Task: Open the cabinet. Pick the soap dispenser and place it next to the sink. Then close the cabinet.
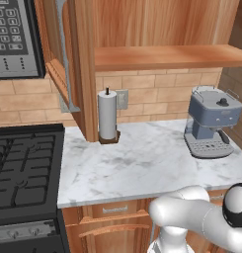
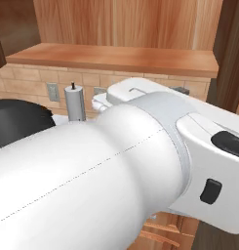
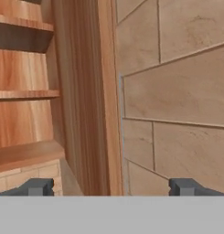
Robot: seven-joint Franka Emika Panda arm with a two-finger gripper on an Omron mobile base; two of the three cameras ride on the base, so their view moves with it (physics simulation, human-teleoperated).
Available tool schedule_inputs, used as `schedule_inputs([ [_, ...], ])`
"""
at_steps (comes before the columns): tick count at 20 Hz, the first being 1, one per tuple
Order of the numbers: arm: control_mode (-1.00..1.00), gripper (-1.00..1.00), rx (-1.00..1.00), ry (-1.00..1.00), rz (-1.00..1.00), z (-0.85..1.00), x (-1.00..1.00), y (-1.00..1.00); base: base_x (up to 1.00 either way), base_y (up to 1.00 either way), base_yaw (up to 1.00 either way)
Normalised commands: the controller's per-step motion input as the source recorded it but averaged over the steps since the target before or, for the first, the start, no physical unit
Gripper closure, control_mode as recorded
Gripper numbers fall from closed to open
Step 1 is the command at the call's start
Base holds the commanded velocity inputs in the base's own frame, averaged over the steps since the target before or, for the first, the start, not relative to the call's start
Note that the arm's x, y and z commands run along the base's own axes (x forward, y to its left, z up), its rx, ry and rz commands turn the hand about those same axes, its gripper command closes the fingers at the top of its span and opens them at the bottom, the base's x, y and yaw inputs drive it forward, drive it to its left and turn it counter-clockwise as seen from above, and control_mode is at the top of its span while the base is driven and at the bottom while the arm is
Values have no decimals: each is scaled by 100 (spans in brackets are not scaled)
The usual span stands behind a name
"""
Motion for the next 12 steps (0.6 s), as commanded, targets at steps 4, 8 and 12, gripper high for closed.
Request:
schedule_inputs([
  [4, -100, -100, 12, -5, -7, 1, 33, -13, 0, 0, 0],
  [8, -100, -100, 8, -14, -10, 0, 16, -8, 0, 0, 0],
  [12, -100, -100, 5, -13, -11, 0, 22, -15, 0, 0, 0],
])
